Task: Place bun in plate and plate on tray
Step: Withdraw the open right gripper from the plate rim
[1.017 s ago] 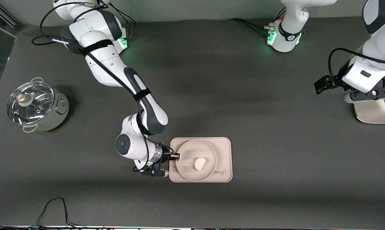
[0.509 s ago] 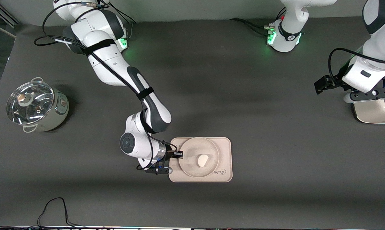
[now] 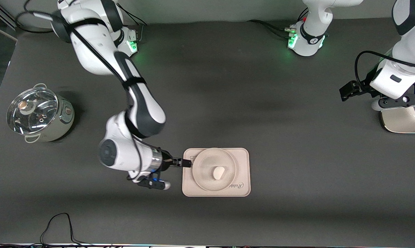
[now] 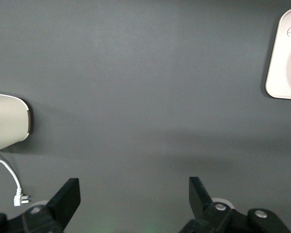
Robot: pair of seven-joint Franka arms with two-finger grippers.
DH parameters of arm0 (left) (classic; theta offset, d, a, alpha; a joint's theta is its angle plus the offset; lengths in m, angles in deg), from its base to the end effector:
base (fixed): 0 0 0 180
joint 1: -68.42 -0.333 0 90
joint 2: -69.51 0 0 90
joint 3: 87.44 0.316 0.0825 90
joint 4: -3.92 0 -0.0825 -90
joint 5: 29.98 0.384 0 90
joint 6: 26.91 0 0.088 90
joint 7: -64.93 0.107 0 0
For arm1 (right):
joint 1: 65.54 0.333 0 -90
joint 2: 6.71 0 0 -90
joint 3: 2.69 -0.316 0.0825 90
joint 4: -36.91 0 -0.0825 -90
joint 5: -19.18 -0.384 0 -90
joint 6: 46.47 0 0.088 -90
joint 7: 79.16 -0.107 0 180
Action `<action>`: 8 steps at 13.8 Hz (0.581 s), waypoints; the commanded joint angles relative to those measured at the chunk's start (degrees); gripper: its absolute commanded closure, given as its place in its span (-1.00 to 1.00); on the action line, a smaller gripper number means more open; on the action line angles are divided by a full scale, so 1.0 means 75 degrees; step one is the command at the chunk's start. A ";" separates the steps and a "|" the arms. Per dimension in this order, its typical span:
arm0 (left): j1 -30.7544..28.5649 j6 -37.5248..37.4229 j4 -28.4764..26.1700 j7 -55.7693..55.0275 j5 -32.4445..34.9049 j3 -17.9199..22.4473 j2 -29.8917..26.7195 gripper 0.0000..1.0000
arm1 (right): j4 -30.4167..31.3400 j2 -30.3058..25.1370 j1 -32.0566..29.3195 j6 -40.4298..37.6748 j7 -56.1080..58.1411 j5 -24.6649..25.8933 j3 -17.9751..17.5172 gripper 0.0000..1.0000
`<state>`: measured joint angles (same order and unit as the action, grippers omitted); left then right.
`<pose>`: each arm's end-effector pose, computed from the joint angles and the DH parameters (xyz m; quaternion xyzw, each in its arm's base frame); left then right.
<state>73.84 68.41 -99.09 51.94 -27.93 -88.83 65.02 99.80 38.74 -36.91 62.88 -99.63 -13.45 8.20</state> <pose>0.5280 -0.0599 0.5675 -0.9981 -0.0518 0.0243 0.0232 0.7008 0.3140 0.3602 -0.9758 0.0844 0.0534 0.1946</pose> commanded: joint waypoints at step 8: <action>0.0003 -0.0112 0.0035 -0.0002 0.0020 0.0022 -0.0104 -1.00 | 0.3088 -0.5497 -0.2114 -0.2859 0.1680 0.3376 -0.0046 -1.00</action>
<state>73.84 68.39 -99.05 51.94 -27.94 -88.79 65.02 117.45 2.91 -49.26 42.87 -93.88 7.82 9.35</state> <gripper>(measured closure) 0.000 0.000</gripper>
